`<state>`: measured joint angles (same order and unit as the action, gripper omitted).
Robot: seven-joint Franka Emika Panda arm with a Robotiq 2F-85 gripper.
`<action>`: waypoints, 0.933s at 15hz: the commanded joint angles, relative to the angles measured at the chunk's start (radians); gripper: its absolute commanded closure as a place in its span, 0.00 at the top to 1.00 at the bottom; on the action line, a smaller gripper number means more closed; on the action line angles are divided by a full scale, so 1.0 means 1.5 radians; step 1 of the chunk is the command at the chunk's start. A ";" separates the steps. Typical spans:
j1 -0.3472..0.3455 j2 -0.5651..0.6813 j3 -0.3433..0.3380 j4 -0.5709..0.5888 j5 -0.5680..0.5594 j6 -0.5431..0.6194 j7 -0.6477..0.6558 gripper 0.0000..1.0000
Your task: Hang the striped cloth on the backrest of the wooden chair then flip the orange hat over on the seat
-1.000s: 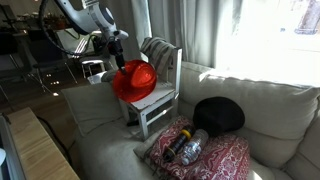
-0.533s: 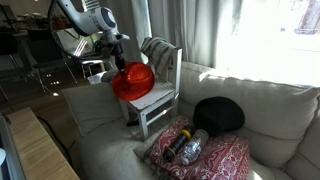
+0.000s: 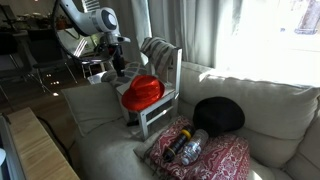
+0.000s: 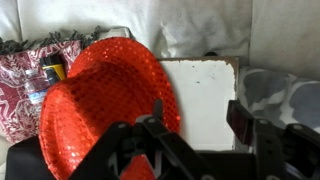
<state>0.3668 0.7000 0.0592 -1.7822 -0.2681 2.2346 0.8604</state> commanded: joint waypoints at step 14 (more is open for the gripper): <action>-0.222 -0.376 0.010 -0.221 0.227 -0.058 -0.562 1.00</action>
<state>0.1000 0.2969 0.0698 -1.9983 -0.0145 2.1975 0.1910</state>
